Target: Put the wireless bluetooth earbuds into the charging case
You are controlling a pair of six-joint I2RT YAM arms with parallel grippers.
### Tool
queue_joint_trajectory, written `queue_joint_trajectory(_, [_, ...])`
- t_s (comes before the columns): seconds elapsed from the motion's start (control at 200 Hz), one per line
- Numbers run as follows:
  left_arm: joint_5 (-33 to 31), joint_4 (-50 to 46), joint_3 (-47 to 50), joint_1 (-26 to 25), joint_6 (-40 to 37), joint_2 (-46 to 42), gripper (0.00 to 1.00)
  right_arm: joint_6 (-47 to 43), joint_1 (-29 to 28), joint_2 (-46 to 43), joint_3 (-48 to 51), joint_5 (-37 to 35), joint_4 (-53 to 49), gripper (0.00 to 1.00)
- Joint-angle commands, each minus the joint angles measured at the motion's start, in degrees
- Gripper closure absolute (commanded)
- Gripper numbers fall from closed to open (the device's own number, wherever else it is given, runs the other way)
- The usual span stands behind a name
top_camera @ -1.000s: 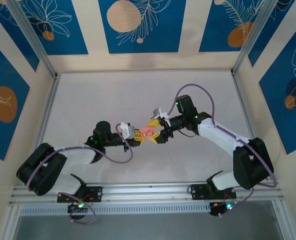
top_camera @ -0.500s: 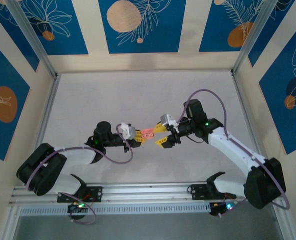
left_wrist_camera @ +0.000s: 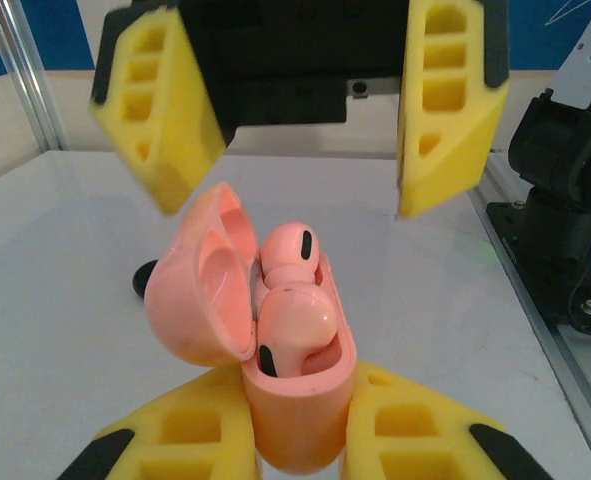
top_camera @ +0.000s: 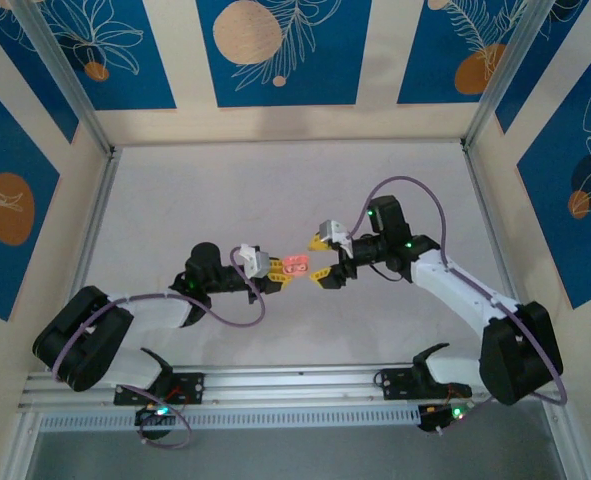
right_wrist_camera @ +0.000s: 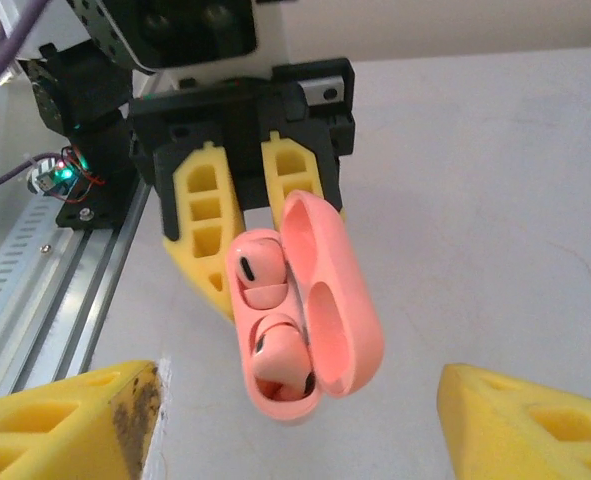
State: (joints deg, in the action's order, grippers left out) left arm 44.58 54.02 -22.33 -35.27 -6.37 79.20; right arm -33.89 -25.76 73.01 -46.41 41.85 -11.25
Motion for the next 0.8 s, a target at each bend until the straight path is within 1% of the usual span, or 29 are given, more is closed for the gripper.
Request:
queue_joint_trajectory(0.0, [1.65,1.88,-1.48,-0.15,0.05,-1.33,0.83,0.25,-1.94,1.24,-1.06,-0.79,1.58,0.24])
queue_joint_trajectory(0.105, [1.92,1.61,-1.58,-0.13,0.05,-1.5,0.83,-0.08,-3.08,2.7,-1.78,0.47,1.41,0.25])
queue_joint_trajectory(0.25, [1.47,1.23,-1.71,-0.15,-0.23,-1.59,0.83,-3.41,-4.37,2.55,-2.61,1.98,-3.52,0.32])
queue_joint_trajectory(0.525, [0.68,0.17,-1.84,-0.15,-0.94,-1.51,0.83,-5.97,-3.11,-8.88,1.83,4.15,-7.95,0.39])
queue_joint_trajectory(0.61, [1.07,0.71,-1.83,-0.15,-0.68,-1.15,0.83,-4.6,-1.93,-12.3,3.99,3.51,-5.77,0.42])
queue_joint_trajectory(0.675, [1.79,1.65,-1.93,-0.15,-0.17,-0.84,0.83,-1.9,-0.7,-13.86,5.67,1.1,-1.74,0.43])
queue_joint_trajectory(0.735, [2.46,2.51,-1.85,-0.15,0.26,-0.54,0.83,-1.08,0.4,-14.06,6.43,-0.5,1.22,0.43])
queue_joint_trajectory(0.795, [3.03,3.55,-1.84,-0.15,0.82,-0.28,0.83,-2.29,0.93,-12.9,6.05,-0.86,2.39,0.45])
